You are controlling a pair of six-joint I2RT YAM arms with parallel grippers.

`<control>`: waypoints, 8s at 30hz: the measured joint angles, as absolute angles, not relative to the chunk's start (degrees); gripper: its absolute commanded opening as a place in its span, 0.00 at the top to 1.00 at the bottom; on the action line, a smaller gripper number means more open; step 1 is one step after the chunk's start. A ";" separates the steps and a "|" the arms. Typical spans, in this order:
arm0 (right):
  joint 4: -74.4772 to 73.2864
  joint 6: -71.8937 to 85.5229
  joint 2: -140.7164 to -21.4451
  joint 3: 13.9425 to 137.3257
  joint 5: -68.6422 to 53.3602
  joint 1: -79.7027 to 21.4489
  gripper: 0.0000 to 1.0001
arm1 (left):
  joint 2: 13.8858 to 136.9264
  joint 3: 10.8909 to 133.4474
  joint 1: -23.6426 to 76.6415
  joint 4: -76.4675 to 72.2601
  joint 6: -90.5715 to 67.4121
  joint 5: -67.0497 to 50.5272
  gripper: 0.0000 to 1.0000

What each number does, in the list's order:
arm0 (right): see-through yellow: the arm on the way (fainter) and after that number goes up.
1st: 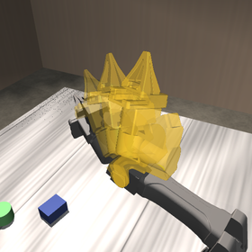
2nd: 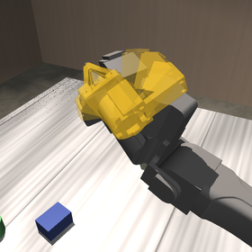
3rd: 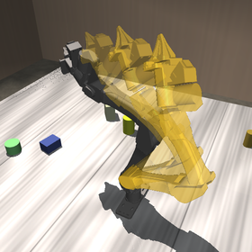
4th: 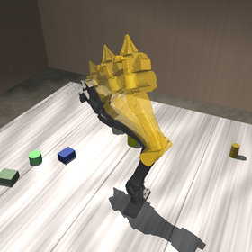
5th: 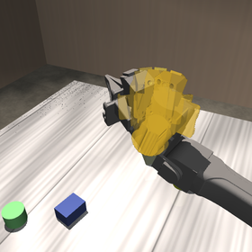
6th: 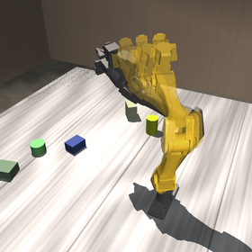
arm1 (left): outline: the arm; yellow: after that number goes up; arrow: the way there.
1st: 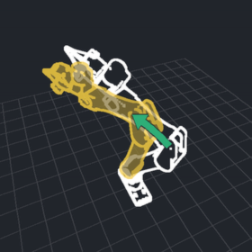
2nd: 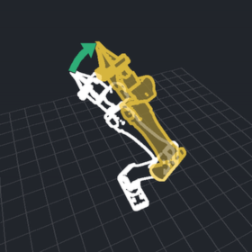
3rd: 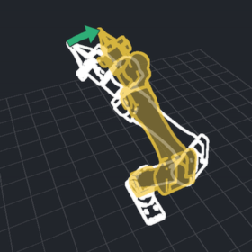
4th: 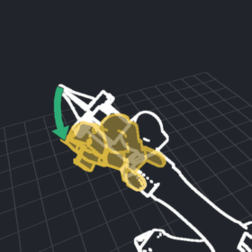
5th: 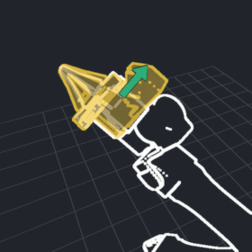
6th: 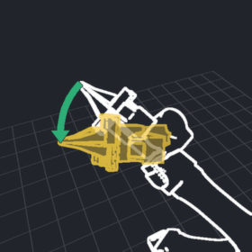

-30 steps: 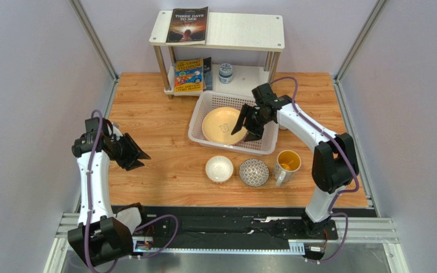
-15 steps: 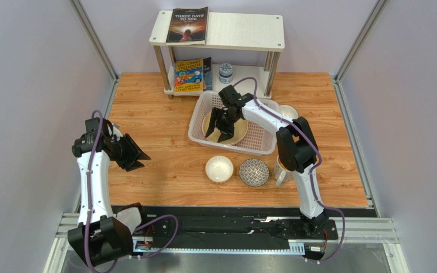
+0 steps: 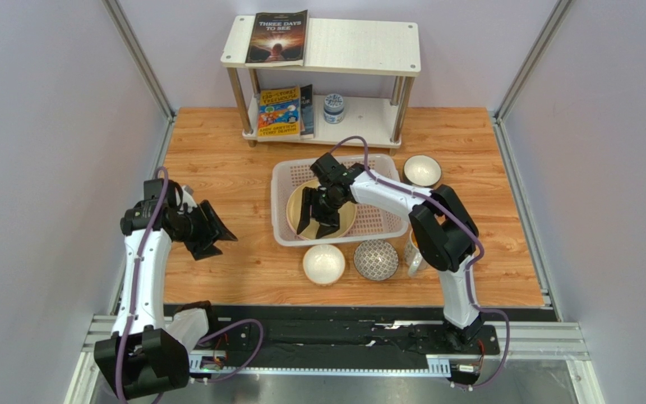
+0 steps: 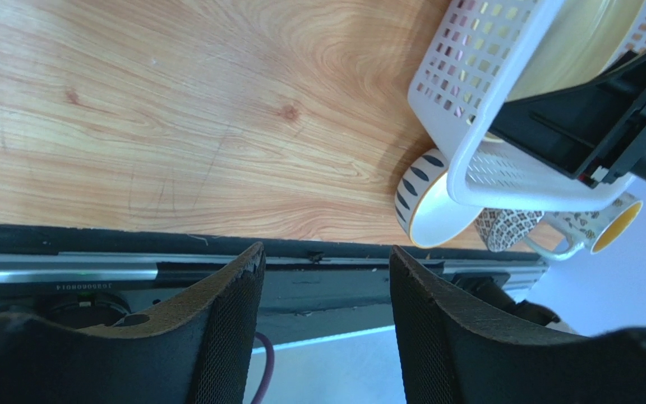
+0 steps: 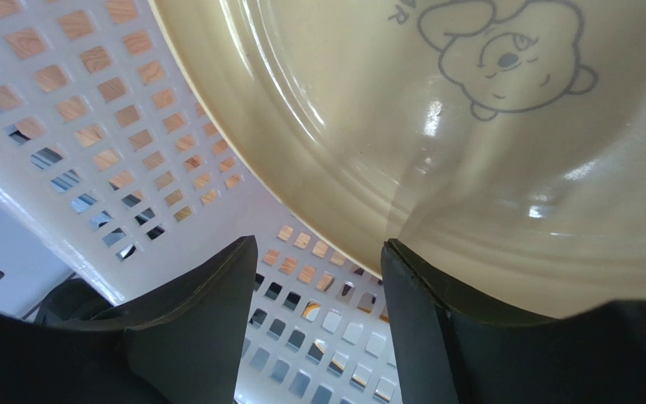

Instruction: Place the mixed dishes into the plastic bin

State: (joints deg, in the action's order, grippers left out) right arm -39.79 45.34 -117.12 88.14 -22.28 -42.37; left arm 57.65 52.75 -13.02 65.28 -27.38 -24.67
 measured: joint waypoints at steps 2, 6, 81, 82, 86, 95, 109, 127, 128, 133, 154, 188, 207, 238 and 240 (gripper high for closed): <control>-40.73 45.17 -117.12 89.38 -22.00 -42.39 0.39 | 57.54 52.71 -11.49 64.75 -27.83 -24.88 0.38; -41.87 44.91 -117.71 94.59 -21.30 -41.87 0.39 | 56.60 51.35 -10.20 63.88 -28.49 -25.43 0.38; -43.09 59.20 -51.03 42.37 -14.06 -45.93 0.39 | 85.60 49.21 43.92 33.95 -54.13 -9.89 0.88; -42.41 59.53 -51.37 41.98 -13.82 -46.63 0.39 | 85.60 49.21 44.62 34.00 -54.37 -9.78 0.88; -40.07 61.32 -53.56 39.62 -11.97 -50.24 0.35 | 84.60 48.25 46.11 34.65 -55.40 -8.82 1.00; -33.74 65.17 -64.53 39.07 -6.09 -58.61 0.32 | 76.86 46.74 46.04 40.97 -55.11 -6.35 1.00; -28.60 69.76 -81.73 49.76 -3.46 -68.18 0.34 | 78.30 44.91 46.04 41.65 -53.89 -5.89 1.00; -31.31 71.46 -89.14 53.43 -1.48 -67.48 0.39 | 77.28 43.97 46.04 45.41 -53.49 -6.13 1.00; -31.75 71.57 -88.95 53.10 -1.19 -67.11 0.41 | 77.25 43.90 46.04 45.56 -53.49 -6.28 1.00; -32.53 71.00 -89.78 52.95 -0.30 -66.11 0.94 | 77.08 43.79 46.04 45.84 -53.43 -6.92 1.00; -51.92 59.96 -82.56 67.70 6.31 -67.02 1.00 | 49.23 43.33 34.06 56.07 -54.15 -6.02 0.42; -61.45 36.56 -122.98 112.84 -4.67 -31.66 1.00 | 56.49 45.21 32.21 61.95 -52.14 0.64 0.45; -59.86 35.66 -127.20 111.74 -5.69 -30.17 0.37 | 56.49 45.21 32.21 59.20 -49.98 -4.71 0.33; -66.22 42.78 -48.93 62.57 -9.96 -30.30 0.37 | 98.24 66.02 52.31 27.86 -56.25 -16.36 0.26; -66.98 43.53 -47.44 62.11 -9.87 -30.30 0.37 | 100.53 67.92 53.43 28.16 -56.25 -15.86 0.27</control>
State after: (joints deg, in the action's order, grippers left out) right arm -66.98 43.53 -47.44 62.11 -9.87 -30.30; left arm 100.53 67.92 53.43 28.16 -56.25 -15.86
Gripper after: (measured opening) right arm 0.632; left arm 0.747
